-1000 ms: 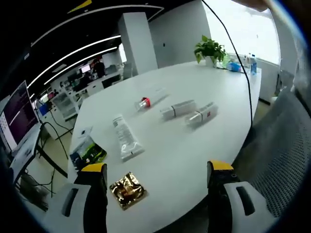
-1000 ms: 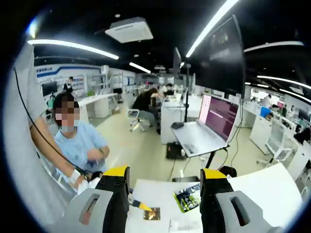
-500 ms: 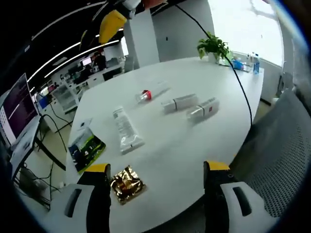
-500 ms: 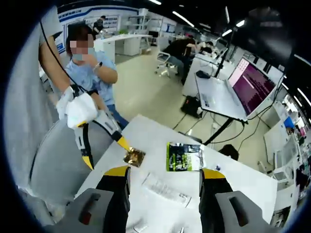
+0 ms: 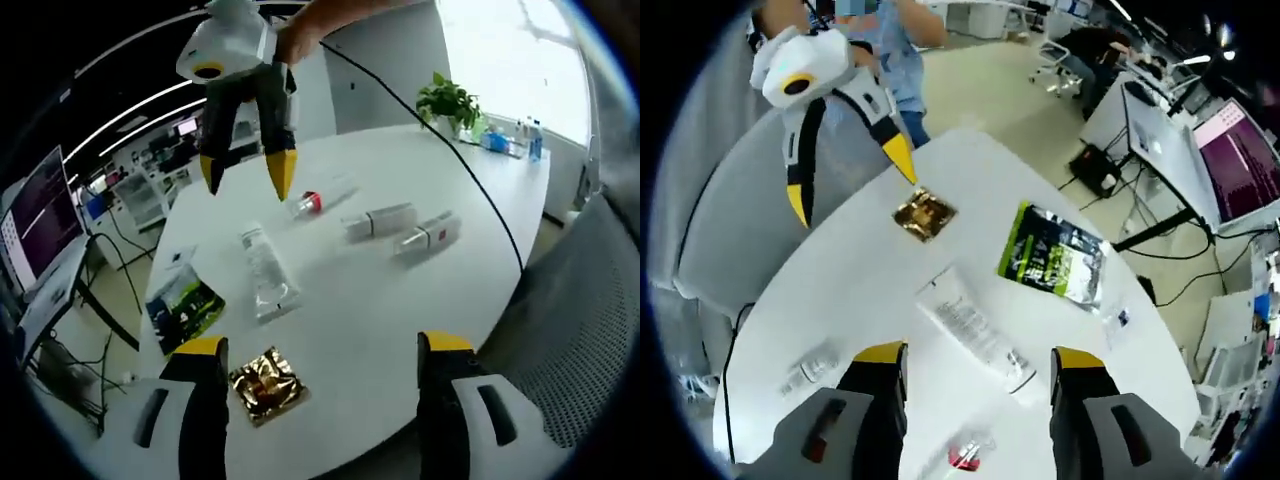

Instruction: Arrange the skincare products in the storage area until every visible bottle or jar stands upright without overlapping.

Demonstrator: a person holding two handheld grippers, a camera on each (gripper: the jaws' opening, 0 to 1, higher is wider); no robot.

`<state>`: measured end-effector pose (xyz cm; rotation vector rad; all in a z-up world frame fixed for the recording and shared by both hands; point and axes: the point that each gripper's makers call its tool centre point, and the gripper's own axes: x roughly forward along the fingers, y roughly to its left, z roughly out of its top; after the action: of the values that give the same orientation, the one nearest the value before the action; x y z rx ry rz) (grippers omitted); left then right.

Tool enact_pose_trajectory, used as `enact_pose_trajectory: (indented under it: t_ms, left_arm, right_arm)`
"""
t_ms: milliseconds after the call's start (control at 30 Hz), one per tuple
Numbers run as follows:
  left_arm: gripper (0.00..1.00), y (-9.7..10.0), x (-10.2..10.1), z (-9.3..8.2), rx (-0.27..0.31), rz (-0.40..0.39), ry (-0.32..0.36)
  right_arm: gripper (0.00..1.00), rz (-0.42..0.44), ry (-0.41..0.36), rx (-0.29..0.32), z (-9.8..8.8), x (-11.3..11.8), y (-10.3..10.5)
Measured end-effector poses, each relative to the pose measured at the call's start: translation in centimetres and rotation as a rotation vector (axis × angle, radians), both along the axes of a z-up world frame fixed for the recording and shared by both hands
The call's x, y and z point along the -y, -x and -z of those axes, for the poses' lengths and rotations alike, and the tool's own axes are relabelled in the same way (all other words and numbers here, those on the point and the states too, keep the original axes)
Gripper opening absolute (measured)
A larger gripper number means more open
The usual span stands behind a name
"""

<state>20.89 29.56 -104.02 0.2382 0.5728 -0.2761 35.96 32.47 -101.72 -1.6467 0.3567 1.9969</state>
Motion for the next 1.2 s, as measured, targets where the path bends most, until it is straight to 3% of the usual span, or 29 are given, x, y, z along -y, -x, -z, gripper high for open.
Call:
enact_pose_trajectory:
  t_ms: [300, 600, 767, 1000, 1067, 1133, 1200]
  left_arm:
    - [0.71, 0.2, -0.2, 0.4, -0.012, -0.001, -0.002]
    - [0.70, 0.3, -0.4, 0.6, -0.018, -0.007, -0.003]
    - [0.70, 0.3, -0.5, 0.6, -0.014, -0.008, -0.005]
    - [0.70, 0.3, -0.5, 0.5, -0.011, -0.005, -0.007]
    - [0.70, 0.3, -0.4, 0.5, -0.010, -0.003, -0.006]
    - [0.70, 0.3, -0.4, 0.5, -0.013, -0.003, -0.008]
    - [0.70, 0.3, -0.3, 0.5, -0.014, 0.005, -0.011]
  right_arm:
    - [0.52, -0.046, 0.068, 0.062, 3.7, -0.5, -2.0]
    - [0.49, -0.252, 0.134, 0.182, 7.5, -1.2, -1.9]
    - [0.48, -0.303, 0.180, 0.188, 9.3, -0.4, -1.8]
    - [0.48, -0.372, 0.197, 0.216, 10.6, -0.3, -1.3]
    - [0.46, -0.418, 0.234, 0.225, 10.6, 0.0, -1.2]
    - [0.50, -0.444, 0.201, 0.232, 10.5, -0.6, -1.2]
    - [0.44, -0.437, 0.274, 0.215, 10.7, 0.4, -1.2]
